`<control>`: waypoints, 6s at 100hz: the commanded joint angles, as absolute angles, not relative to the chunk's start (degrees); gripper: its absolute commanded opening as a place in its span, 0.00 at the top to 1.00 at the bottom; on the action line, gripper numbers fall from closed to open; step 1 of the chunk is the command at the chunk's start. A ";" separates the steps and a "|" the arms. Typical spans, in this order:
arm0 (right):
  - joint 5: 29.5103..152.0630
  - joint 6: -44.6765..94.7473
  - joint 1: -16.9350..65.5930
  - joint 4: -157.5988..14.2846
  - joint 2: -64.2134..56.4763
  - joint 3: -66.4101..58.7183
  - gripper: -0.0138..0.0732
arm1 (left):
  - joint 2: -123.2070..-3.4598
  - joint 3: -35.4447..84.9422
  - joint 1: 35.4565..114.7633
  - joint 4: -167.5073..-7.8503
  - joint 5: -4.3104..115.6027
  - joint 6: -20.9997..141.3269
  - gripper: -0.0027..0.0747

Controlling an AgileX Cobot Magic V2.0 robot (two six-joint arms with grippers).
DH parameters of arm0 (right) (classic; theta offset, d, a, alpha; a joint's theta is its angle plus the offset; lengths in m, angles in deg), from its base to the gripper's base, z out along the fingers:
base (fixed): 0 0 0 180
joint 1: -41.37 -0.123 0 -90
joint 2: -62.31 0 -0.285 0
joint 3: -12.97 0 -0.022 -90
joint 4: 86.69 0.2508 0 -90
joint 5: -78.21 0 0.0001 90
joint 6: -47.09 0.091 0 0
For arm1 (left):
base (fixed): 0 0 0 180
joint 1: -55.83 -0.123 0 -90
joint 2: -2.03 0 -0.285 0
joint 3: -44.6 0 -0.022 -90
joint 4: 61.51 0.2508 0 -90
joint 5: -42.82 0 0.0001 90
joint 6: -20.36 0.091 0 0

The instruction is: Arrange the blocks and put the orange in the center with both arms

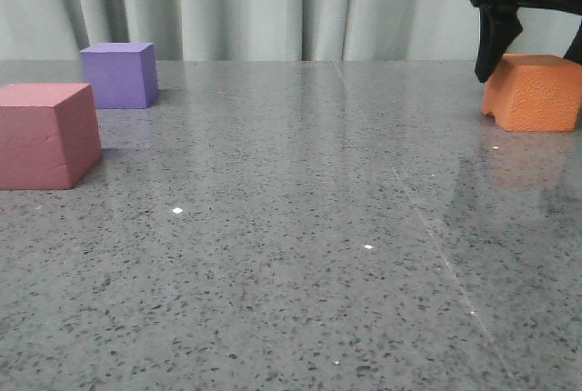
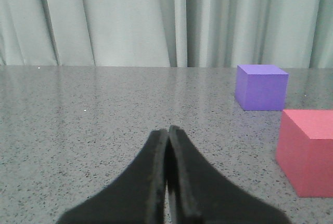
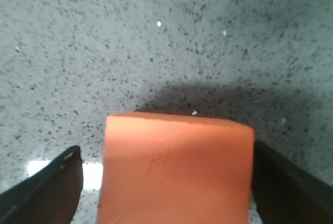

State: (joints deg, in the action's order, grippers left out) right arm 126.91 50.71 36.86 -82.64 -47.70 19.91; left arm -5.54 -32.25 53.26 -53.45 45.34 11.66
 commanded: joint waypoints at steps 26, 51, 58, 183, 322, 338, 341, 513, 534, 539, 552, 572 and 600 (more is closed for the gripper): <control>125.64 50.25 37.06 -83.03 -45.95 21.96 0.26 | -3.64 -35.45 53.25 -53.53 40.57 11.51 0.99; 126.23 50.25 37.06 -83.03 -45.95 21.96 0.64 | -3.64 -35.45 53.25 -53.53 40.57 11.51 0.99; 127.68 50.25 37.01 -82.82 -45.90 22.56 0.65 | -3.64 -35.45 53.25 -53.53 40.57 11.51 0.99; 134.14 84.42 2.56 -97.28 -60.78 48.69 0.64 | -3.64 -35.45 53.25 -53.53 40.57 11.51 0.99; 138.44 74.70 9.08 -105.76 -51.41 53.15 0.10 | -3.64 -35.45 53.25 -53.53 40.57 11.51 0.99; 138.99 71.97 12.89 -105.95 -48.29 49.87 0.10 | -3.64 -35.45 53.25 -53.53 40.57 11.51 0.99; 138.82 71.57 13.64 -105.95 -47.27 48.67 0.10 | -3.64 -35.45 53.25 -53.53 40.57 11.51 0.99; 124.46 71.06 29.81 -109.55 32.81 -29.27 0.93 | -3.64 -35.45 53.25 -53.53 40.57 11.51 0.99; 124.48 71.06 29.81 -109.07 32.81 -29.27 0.92 | -3.64 -35.45 53.25 -53.53 40.57 11.51 0.99; 124.48 71.06 29.81 -108.96 32.81 -29.27 0.92 | -3.64 -35.45 53.25 -53.53 40.57 11.51 0.99; 124.42 71.06 29.81 -108.95 32.81 -29.27 0.92 | -3.64 -35.45 53.25 -53.53 40.57 11.51 0.99; 124.48 71.06 29.81 -108.95 32.81 -29.27 0.92 | -3.64 -35.45 53.25 -53.53 40.57 11.51 0.99; 112.82 71.06 29.54 -108.61 35.02 -36.20 0.92 | -3.64 -35.45 53.25 -53.53 40.57 11.51 0.99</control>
State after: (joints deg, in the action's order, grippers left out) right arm 121.64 71.52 29.45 -107.47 34.06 -34.74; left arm -5.54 -32.25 53.26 -53.45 45.34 11.66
